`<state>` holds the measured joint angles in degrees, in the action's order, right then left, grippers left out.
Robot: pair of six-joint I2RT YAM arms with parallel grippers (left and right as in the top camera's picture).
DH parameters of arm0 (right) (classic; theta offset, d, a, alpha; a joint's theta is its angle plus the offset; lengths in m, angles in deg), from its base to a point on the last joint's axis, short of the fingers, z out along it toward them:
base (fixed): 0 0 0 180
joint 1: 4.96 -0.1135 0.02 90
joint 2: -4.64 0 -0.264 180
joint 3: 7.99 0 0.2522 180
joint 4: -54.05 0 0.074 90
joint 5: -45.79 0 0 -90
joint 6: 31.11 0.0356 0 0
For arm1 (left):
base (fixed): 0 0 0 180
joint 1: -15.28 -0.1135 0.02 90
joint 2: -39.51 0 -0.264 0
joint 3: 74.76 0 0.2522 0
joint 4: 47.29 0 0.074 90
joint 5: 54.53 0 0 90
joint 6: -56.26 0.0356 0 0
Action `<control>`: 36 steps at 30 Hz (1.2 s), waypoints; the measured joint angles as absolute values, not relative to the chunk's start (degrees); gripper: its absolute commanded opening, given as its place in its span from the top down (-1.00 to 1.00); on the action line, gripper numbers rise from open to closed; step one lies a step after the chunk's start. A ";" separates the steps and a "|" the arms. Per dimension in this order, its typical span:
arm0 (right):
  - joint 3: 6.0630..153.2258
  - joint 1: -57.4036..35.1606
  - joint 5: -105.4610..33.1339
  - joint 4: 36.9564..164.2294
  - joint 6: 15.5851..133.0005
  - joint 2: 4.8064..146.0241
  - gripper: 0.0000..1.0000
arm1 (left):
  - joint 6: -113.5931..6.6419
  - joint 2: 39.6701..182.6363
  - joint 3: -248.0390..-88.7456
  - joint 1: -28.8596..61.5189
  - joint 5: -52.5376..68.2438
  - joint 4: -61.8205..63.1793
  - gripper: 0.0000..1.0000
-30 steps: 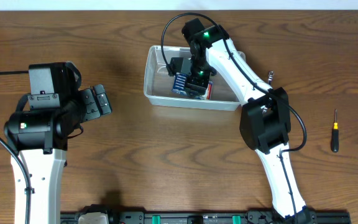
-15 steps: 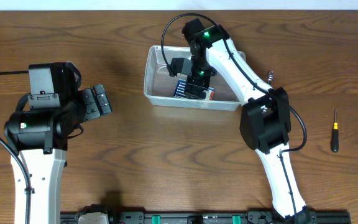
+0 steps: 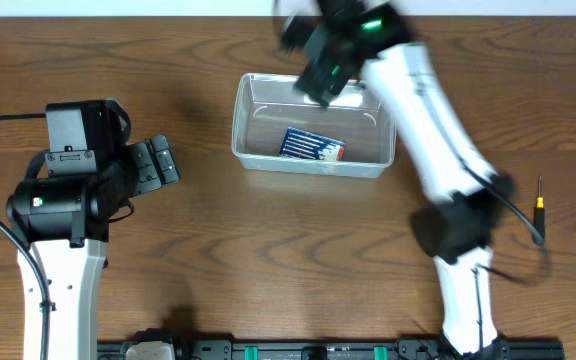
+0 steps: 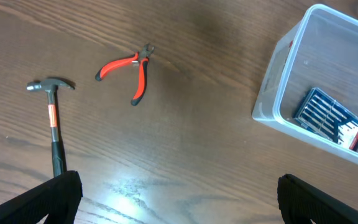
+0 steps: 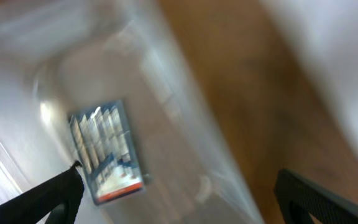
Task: Pack container
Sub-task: 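Carry the case into the clear container and release it, then move the right gripper over the silver wrench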
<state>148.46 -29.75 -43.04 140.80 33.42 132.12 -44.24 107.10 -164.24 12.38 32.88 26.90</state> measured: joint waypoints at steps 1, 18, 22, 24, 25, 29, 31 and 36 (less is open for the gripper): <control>149.49 -28.07 -44.31 140.86 39.08 128.54 -0.99 | -44.24 107.10 -164.24 12.38 32.88 26.92 -0.96; 130.63 -4.05 -50.80 151.46 84.83 122.48 -0.98 | -44.24 107.10 -164.24 12.38 32.88 26.87 -0.97; 121.88 -4.27 -49.59 147.09 86.99 122.77 -0.98 | -44.24 107.10 -164.24 12.38 32.88 26.87 -0.97; 118.84 -4.44 -49.27 145.17 87.80 122.77 -0.99 | -44.24 107.10 -164.24 12.38 32.90 26.90 -0.97; 117.14 -4.60 -49.14 143.60 88.19 122.77 -0.99 | -44.24 107.10 -164.24 12.38 32.88 26.90 -0.97; 110.65 -5.56 -48.74 138.13 89.53 122.77 -0.99 | -44.24 107.10 -164.24 12.38 32.88 26.90 -0.97; 108.11 -5.97 -48.70 135.73 89.94 122.77 -0.98 | -44.24 107.10 -164.24 12.38 32.88 26.90 -0.97; 102.56 -7.05 -48.70 130.61 90.38 122.77 -0.99 | -44.24 107.10 -164.24 12.38 32.88 26.90 -0.97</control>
